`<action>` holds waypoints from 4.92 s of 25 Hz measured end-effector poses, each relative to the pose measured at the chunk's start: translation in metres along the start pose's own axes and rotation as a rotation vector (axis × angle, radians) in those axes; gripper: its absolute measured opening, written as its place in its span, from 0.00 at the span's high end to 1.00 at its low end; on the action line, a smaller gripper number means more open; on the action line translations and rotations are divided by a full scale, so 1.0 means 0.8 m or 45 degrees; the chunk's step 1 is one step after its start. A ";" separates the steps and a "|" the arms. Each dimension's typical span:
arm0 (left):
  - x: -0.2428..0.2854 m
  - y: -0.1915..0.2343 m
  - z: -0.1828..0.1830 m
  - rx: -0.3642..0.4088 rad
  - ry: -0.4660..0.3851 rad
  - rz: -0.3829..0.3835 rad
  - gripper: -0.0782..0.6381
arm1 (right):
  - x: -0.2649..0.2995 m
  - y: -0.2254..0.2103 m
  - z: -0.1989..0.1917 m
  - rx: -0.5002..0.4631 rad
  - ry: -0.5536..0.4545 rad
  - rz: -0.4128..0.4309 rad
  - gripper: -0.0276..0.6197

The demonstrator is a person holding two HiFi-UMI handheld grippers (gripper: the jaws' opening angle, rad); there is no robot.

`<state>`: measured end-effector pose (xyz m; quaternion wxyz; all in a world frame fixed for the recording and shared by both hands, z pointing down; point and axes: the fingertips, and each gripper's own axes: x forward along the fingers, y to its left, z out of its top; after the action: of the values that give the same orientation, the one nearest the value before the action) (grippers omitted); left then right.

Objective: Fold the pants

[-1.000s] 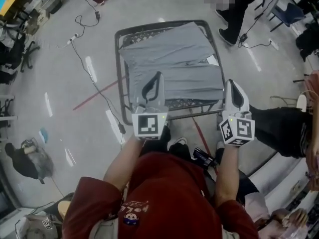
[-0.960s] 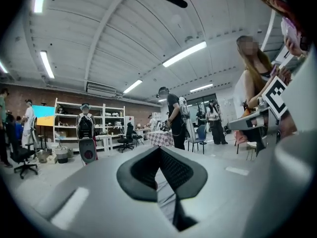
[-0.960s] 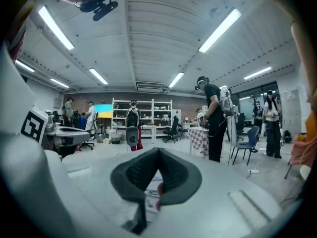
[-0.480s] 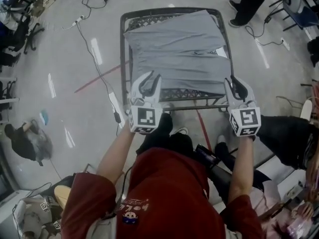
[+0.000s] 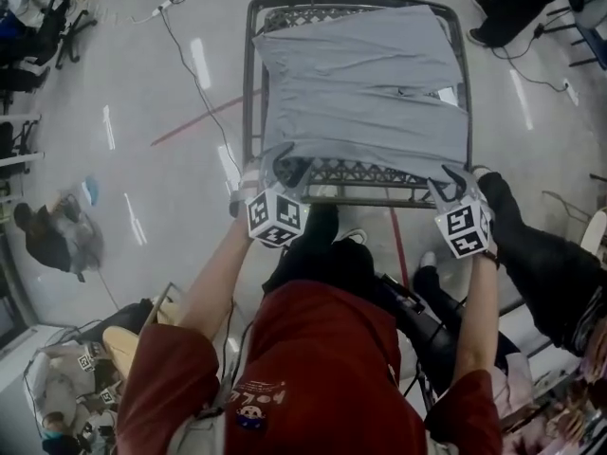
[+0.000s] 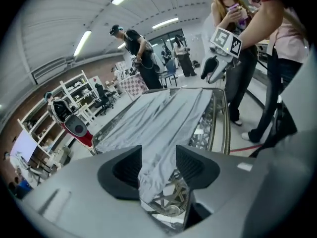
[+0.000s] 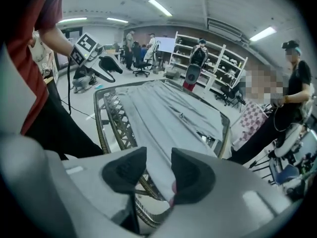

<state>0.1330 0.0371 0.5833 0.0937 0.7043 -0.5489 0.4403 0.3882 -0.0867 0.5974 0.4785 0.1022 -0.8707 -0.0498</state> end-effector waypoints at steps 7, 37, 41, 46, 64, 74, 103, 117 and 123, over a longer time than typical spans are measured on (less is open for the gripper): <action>0.036 -0.004 -0.075 0.130 0.239 -0.149 0.55 | 0.041 0.002 -0.060 -0.107 0.214 0.108 0.70; 0.062 -0.020 -0.151 0.348 0.511 -0.385 0.87 | 0.063 0.003 -0.147 -0.165 0.465 0.265 0.94; 0.046 -0.040 -0.154 0.343 0.512 -0.383 0.87 | 0.048 0.019 -0.155 -0.145 0.446 0.254 0.94; 0.019 -0.066 -0.167 0.338 0.516 -0.377 0.87 | 0.025 0.046 -0.166 -0.157 0.451 0.266 0.94; -0.037 -0.069 -0.144 0.294 0.467 -0.210 0.87 | -0.024 0.040 -0.133 -0.198 0.288 0.047 0.94; -0.003 0.021 -0.090 0.255 0.396 -0.167 0.87 | -0.006 -0.088 -0.033 -0.260 0.218 -0.128 0.94; 0.174 0.242 -0.062 0.106 0.481 -0.184 0.87 | 0.230 -0.380 0.188 -0.512 0.353 -0.199 0.94; 0.226 0.257 -0.096 0.004 0.526 -0.190 0.85 | 0.354 -0.412 0.213 -0.597 0.454 -0.174 0.94; 0.239 0.257 -0.102 0.015 0.539 -0.169 0.79 | 0.383 -0.409 0.196 -0.546 0.483 -0.181 0.92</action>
<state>-0.0835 -0.1232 0.6976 0.2315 0.6312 -0.4669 0.5745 0.1390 -0.4762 0.7051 0.6387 0.0668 -0.7260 -0.2462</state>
